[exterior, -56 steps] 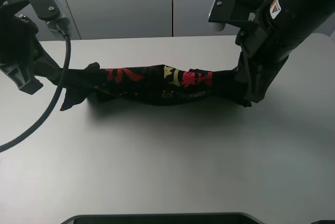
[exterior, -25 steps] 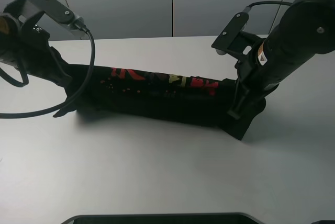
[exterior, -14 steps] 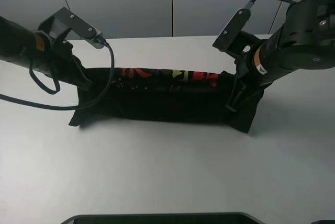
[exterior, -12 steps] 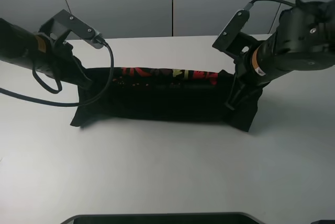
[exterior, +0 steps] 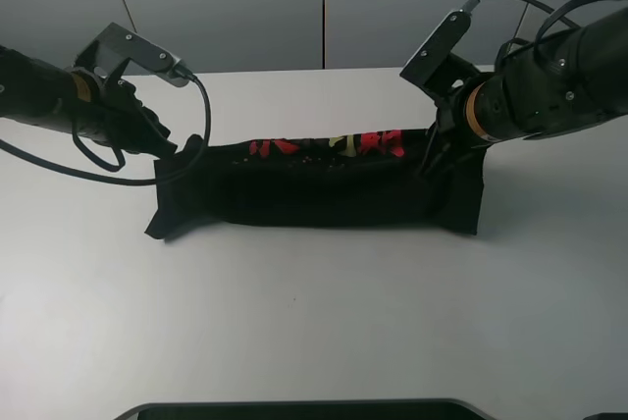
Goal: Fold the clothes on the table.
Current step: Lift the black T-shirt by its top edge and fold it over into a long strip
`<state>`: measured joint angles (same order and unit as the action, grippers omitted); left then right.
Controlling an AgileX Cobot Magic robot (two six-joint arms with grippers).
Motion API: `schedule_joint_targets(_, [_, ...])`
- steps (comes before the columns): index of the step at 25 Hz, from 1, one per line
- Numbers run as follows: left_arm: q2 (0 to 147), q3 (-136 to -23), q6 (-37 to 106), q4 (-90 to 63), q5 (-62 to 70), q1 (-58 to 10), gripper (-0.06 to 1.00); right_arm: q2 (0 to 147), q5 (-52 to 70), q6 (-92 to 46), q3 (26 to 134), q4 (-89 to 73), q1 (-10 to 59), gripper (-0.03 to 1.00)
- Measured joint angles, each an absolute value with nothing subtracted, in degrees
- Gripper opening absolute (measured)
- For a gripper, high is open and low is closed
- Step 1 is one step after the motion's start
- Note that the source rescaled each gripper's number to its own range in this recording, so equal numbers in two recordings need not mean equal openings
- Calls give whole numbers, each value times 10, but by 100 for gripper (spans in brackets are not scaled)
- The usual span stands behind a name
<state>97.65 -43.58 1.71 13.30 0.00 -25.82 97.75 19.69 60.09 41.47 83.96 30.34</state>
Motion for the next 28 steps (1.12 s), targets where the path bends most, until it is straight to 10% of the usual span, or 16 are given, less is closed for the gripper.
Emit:
schedule_joint_targets(2, [977, -436, 17, 115, 0, -258, 60, 978, 200, 654, 415, 867, 303, 87])
schedule_joint_targets(4, [977, -436, 17, 94, -3, -258, 76, 978, 213, 691, 415, 882, 303, 97])
schedule_joint_targets(11, [977, -461, 17, 16, 93, -258, 91, 978, 205, 712, 430, 750, 291, 100])
schedule_joint_targets(28, [1096, -603, 17, -52, 294, -258, 91, 978, 332, 134, 528, 63, 189, 100])
